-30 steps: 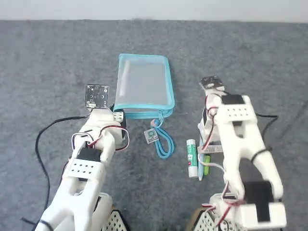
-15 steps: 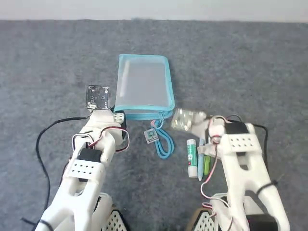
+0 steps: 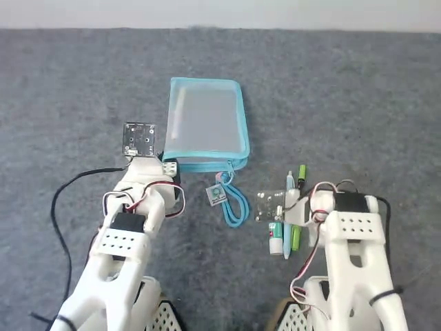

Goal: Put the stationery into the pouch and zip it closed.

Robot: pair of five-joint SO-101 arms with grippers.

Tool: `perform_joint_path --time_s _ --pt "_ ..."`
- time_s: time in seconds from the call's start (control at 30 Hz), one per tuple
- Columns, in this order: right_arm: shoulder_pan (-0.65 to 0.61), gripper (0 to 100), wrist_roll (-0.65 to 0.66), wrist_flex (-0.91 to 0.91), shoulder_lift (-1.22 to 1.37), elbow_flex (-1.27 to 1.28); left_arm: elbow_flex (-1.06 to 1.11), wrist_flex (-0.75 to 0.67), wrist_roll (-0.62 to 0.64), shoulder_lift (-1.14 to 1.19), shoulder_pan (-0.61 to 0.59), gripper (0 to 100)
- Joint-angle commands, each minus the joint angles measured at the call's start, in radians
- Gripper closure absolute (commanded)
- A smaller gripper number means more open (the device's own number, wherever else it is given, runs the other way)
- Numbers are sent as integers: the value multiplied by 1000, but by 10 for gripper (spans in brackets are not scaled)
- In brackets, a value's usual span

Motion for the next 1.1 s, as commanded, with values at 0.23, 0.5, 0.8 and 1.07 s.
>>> perform_joint_path --time_s 0.23,0.5,0.8,1.07 --pt "-19 750 -63 -222 -36 71 -15 -31 -2 -8 0 989" --pt "-47 753 -58 -236 -12 92 -15 -31 -2 -8 0 989" --pt "-38 802 -103 -344 166 63 -12 -31 -2 -9 0 989" --pt "-10 998 -308 -338 318 -81 -12 -31 -2 -8 2 989"
